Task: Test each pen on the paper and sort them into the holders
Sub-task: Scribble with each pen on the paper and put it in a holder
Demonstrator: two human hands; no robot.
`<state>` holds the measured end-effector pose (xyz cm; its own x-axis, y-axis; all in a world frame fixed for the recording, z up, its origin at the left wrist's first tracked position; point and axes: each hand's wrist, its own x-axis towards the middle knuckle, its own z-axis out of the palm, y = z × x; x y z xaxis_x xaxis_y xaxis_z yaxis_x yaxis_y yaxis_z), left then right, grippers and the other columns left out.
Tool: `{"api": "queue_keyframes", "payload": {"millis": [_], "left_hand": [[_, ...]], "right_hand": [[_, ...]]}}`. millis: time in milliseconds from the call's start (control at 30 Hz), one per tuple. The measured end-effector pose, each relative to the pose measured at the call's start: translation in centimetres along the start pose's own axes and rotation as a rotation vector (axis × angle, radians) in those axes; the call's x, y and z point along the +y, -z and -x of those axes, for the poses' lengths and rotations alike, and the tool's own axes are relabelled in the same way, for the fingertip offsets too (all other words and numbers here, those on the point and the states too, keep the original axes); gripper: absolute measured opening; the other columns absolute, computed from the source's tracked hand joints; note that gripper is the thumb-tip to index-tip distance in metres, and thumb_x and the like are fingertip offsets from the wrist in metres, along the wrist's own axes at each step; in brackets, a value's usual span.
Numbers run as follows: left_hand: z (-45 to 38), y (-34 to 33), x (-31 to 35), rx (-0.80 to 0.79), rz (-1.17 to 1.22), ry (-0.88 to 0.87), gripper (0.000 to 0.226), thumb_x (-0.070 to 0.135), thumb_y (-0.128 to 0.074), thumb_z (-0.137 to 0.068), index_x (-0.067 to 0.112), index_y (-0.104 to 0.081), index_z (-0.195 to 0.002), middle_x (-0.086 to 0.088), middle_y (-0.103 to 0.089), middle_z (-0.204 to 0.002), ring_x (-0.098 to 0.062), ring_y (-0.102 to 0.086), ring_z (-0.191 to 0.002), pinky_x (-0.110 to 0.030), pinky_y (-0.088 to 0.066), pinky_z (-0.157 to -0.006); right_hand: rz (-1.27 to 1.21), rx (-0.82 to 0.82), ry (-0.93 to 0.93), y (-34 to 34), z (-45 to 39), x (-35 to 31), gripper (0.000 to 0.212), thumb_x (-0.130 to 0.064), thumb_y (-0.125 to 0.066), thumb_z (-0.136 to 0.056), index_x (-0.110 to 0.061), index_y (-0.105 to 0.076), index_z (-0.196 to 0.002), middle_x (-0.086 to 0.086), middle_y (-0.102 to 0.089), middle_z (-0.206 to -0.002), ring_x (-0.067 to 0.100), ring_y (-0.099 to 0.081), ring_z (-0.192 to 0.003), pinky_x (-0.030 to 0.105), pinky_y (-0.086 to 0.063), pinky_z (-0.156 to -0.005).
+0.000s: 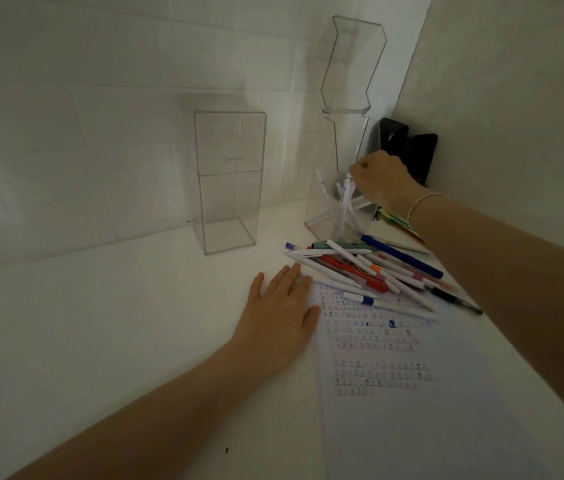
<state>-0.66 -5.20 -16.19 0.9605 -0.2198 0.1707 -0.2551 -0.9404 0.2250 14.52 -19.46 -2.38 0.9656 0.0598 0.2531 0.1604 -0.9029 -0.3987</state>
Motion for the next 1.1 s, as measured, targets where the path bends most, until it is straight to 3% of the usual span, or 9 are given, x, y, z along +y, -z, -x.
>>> {"api": "queue_keyframes", "payload": {"millis": [100,167,300,400,567,700,833,1000,1100], "left_hand": [[-0.1,0.1,0.0,-0.008,0.003,0.004,0.056,0.044,-0.021,-0.099,0.020,-0.012,-0.148,-0.001,-0.005,-0.158,-0.014,-0.001,-0.144,-0.040,0.005,-0.115],[-0.1,0.1,0.0,-0.006,0.008,0.002,0.056,0.044,-0.022,-0.099,0.020,-0.012,-0.148,-0.001,-0.006,-0.158,-0.014,-0.001,-0.144,-0.040,0.005,-0.115],[-0.1,0.0,0.0,0.016,0.010,0.001,0.055,0.043,-0.023,-0.099,0.020,-0.015,-0.148,-0.001,-0.008,-0.157,-0.014,-0.003,-0.144,-0.041,0.003,-0.115],[-0.2,-0.1,0.1,0.027,0.007,0.014,0.055,0.043,-0.024,-0.098,0.020,-0.017,-0.147,-0.001,-0.009,-0.157,-0.014,-0.005,-0.144,-0.041,0.002,-0.116],[-0.1,0.1,0.2,0.044,0.020,-0.021,0.050,0.041,-0.024,-0.099,0.024,-0.022,-0.146,0.002,-0.015,-0.156,-0.012,-0.009,-0.143,-0.041,0.003,-0.115],[0.0,0.1,0.1,0.111,0.081,-0.042,0.049,0.041,-0.031,-0.098,0.027,-0.023,-0.145,0.003,-0.011,-0.157,-0.013,-0.010,-0.143,-0.039,0.001,-0.115],[0.2,-0.1,0.3,0.143,0.154,0.067,0.073,0.048,-0.037,-0.095,0.018,0.003,-0.148,-0.002,0.002,-0.158,-0.015,-0.006,-0.144,-0.037,-0.002,-0.115],[0.0,-0.2,0.2,0.089,0.149,0.033,0.072,0.044,-0.034,-0.096,0.015,0.007,-0.148,0.000,-0.015,-0.156,-0.012,-0.015,-0.142,-0.038,-0.002,-0.116],[-0.1,-0.1,0.2,0.044,0.075,0.021,0.063,0.043,-0.029,-0.098,0.015,-0.002,-0.149,-0.002,-0.014,-0.156,-0.013,-0.012,-0.143,-0.038,-0.001,-0.117]], "right_hand": [[-0.217,0.243,0.105,1.0,1.8,0.4,0.026,-0.011,-0.041,-0.096,0.000,-0.062,-0.107,0.013,-0.062,-0.102,0.024,-0.057,-0.093,0.032,-0.047,-0.088],[-0.295,0.442,0.221,1.1,4.5,0.8,0.016,-0.007,-0.045,-0.093,-0.003,-0.060,-0.099,0.011,-0.059,-0.094,0.018,-0.053,-0.085,0.030,-0.048,-0.081],[0.102,-0.016,0.323,-2.0,10.0,2.5,0.011,-0.017,-0.051,-0.090,-0.014,-0.058,-0.083,0.002,-0.053,-0.081,0.019,-0.051,-0.076,0.022,-0.035,-0.059],[0.289,-0.265,0.298,-4.1,12.1,3.5,0.014,-0.028,-0.054,-0.089,-0.020,-0.062,-0.097,0.000,-0.053,-0.102,0.018,-0.052,-0.095,0.025,-0.041,-0.076],[0.296,-0.235,0.290,-4.7,12.5,3.0,0.026,-0.031,-0.054,-0.092,-0.023,-0.064,-0.114,0.003,-0.055,-0.120,0.021,-0.050,-0.111,0.032,-0.038,-0.098],[0.228,-0.294,0.296,-4.8,12.4,1.8,0.015,-0.021,-0.053,-0.091,-0.015,-0.060,-0.102,0.003,-0.057,-0.108,0.019,-0.055,-0.098,0.025,-0.042,-0.078],[0.282,-0.134,0.310,-3.1,12.3,0.8,0.014,-0.017,-0.052,-0.090,-0.020,-0.041,-0.099,0.002,-0.054,-0.094,0.018,-0.051,-0.079,0.027,-0.039,-0.066],[-0.092,-0.136,0.169,-0.9,12.5,0.2,0.009,-0.010,-0.047,-0.094,-0.015,-0.049,-0.087,-0.003,-0.046,-0.070,0.009,-0.043,-0.059,0.018,-0.029,-0.053],[-0.606,-0.265,-0.083,-0.1,13.1,0.3,0.026,-0.014,-0.047,-0.093,-0.009,-0.053,-0.067,0.002,-0.043,-0.056,0.012,-0.036,-0.049,0.020,-0.029,-0.046]]}}
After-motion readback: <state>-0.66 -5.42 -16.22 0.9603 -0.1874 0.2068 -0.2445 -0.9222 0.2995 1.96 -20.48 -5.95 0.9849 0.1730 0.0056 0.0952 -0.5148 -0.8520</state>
